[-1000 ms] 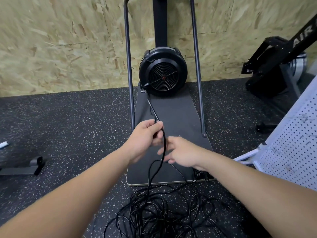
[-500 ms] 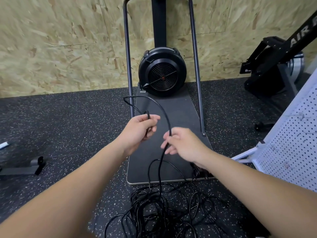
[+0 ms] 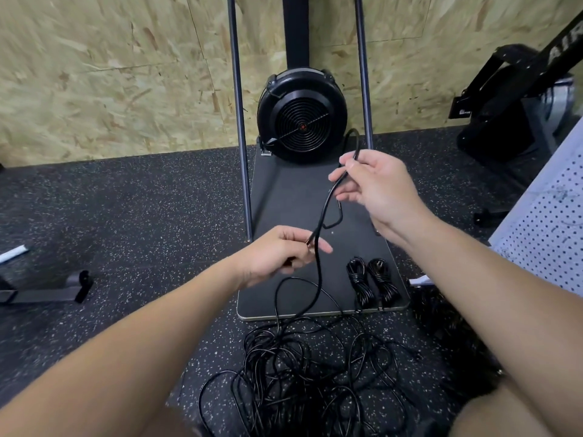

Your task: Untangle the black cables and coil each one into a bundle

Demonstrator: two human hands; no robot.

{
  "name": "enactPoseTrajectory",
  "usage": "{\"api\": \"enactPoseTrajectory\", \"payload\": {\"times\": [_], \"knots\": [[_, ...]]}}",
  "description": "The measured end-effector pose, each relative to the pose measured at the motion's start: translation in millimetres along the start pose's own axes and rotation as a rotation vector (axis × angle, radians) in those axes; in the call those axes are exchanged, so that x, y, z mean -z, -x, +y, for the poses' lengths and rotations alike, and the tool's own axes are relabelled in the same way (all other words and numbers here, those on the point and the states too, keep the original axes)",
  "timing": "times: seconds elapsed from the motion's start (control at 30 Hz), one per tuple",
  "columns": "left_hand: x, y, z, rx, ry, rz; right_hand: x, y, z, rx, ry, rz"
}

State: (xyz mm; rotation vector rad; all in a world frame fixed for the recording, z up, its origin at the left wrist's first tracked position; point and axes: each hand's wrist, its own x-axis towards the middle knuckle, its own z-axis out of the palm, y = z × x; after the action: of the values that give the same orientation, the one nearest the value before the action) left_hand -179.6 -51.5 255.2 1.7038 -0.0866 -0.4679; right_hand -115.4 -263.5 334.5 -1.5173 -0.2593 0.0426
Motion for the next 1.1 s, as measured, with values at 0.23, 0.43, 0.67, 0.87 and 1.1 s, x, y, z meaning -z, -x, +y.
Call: {"api": "enactPoseTrajectory", "payload": {"times": [0.23, 0.43, 0.67, 0.87, 1.1], "knots": [[-1, -1, 8, -0.098, -0.065, 0.235, 6, -2, 15, -0.123, 0.129, 0.069], [6, -9, 17, -0.16, 0.024, 0.346, -11, 21, 43, -0.302, 0.605, -0.382], [14, -14, 17, -0.194, 0.143, 0.441, -26, 43, 70, -0.468, 0.528, -0.678], [24, -12, 20, -0.2, 0.217, 0.457, -36, 42, 61, -0.35, 0.446, -0.555], [11, 1, 9, -0.063, 0.068, 0.215, -27, 9, 13, -0.172, -0.222, -0.012]]}}
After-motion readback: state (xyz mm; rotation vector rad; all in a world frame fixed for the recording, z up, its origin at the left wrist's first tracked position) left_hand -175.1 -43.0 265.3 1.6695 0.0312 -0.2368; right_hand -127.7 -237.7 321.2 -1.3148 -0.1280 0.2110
